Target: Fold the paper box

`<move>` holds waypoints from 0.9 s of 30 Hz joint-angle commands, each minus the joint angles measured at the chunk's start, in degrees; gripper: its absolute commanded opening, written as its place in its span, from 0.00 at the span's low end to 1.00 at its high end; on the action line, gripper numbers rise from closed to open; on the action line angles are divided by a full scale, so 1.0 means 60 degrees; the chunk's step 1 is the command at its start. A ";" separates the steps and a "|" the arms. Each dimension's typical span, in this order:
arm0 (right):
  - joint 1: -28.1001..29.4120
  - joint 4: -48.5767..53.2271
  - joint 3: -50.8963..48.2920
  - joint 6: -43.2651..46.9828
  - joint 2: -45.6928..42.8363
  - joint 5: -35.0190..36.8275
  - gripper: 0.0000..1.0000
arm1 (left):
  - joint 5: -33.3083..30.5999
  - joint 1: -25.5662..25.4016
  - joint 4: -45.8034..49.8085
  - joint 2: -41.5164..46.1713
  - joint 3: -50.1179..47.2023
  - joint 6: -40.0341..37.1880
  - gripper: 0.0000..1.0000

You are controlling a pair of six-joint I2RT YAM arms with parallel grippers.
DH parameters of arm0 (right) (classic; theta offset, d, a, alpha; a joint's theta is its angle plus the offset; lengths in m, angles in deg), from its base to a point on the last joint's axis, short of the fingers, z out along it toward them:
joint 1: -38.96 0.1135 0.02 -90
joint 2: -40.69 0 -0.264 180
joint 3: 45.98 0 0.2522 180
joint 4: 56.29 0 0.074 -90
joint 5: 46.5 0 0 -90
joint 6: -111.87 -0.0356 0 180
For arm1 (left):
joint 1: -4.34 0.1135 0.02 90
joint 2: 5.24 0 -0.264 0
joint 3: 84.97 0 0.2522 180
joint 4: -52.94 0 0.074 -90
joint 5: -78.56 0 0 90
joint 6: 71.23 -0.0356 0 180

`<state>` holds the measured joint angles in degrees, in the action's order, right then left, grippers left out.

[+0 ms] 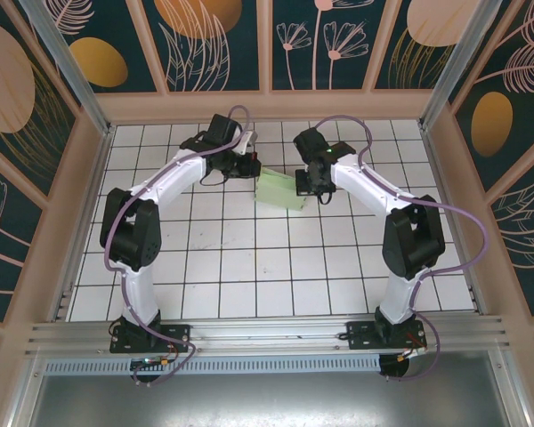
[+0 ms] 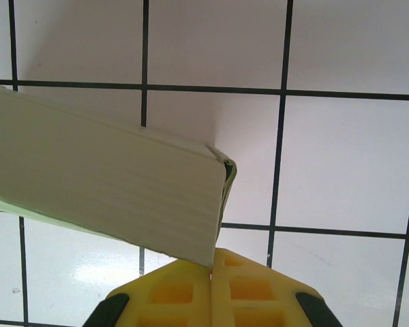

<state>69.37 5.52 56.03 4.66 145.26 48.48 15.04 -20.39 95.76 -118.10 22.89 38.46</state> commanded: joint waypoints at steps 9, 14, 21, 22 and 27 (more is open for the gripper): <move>0.0102 0.0399 0.0365 0.0159 0.0438 0.0211 0.00 | 0.1295 0.0294 0.0381 -0.0459 0.0648 0.0422 0.00; 0.0102 0.0358 0.0329 0.0186 0.0446 0.0199 0.00 | 0.1734 0.0517 0.0650 -0.0691 0.0915 0.0805 0.00; 0.0102 0.0356 0.0380 0.0230 0.0416 0.0401 0.00 | 0.2080 0.0533 0.0490 -0.0788 0.0873 0.1187 0.00; 0.0102 0.0356 0.0393 0.0239 0.0405 0.0416 0.00 | 0.2217 0.0531 0.0465 -0.0820 0.0869 0.1237 0.00; 0.0102 0.0240 0.0331 0.0291 0.0335 0.0446 0.00 | 0.2481 0.0547 0.0551 -0.0907 0.0934 0.1341 0.00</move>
<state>69.44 5.69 57.41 5.34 146.38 50.16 26.12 -17.33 98.69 -122.67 26.52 44.58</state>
